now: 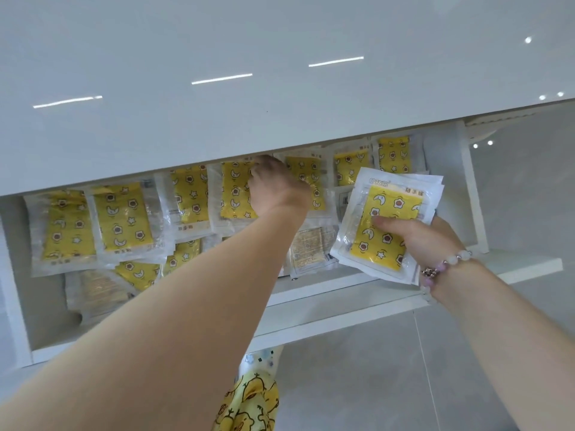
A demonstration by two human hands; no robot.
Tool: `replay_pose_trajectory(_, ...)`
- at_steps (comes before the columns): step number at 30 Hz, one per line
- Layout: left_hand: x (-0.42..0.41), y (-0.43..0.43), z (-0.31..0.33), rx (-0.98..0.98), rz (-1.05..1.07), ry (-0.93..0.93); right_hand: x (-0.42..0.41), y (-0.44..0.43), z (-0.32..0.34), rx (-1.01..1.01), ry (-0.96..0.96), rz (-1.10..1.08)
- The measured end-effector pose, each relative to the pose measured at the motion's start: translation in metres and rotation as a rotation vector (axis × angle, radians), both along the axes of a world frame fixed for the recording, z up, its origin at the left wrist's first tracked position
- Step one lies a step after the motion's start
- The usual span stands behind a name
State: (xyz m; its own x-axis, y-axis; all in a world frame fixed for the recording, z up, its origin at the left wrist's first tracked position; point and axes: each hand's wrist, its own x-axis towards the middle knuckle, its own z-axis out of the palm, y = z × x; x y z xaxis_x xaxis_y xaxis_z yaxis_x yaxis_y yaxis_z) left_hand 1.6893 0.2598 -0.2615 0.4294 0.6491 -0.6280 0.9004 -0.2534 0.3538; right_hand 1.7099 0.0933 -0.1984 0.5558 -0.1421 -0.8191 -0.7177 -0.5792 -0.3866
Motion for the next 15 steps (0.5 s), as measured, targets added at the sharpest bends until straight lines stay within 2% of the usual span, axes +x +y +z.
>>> replay_pose_trajectory(2,0.000,0.002,0.002,0.085,-0.149,0.062,-0.001,0.001,0.003,-0.005,-0.004,-0.003)
replay_pose_trajectory(4,-0.001,0.003,0.005,0.111,-0.184,0.007,-0.003,0.002,0.008,0.018,-0.014,-0.010)
replay_pose_trajectory(7,-0.011,-0.001,0.021,-0.016,0.074,-0.312,-0.005,0.004,0.014,0.050,-0.007,-0.020)
replay_pose_trajectory(8,-0.018,-0.004,0.029,-0.131,0.170,-0.396,-0.007,0.006,0.014,0.053,0.011,-0.012)
replay_pose_trajectory(10,-0.034,-0.009,0.049,-0.533,0.228,-0.421,-0.011,0.010,0.016,0.069,0.038,-0.004)
replay_pose_trajectory(12,-0.053,-0.013,0.065,-0.871,0.084,-0.323,-0.015,0.014,0.013,0.104,0.060,-0.013)
replay_pose_trajectory(13,-0.061,-0.013,0.070,-0.939,0.022,-0.302,-0.018,0.015,0.012,0.117,0.079,-0.009)
replay_pose_trajectory(15,-0.073,-0.009,0.071,-0.957,0.005,-0.319,-0.023,0.018,0.007,0.141,0.117,-0.021)
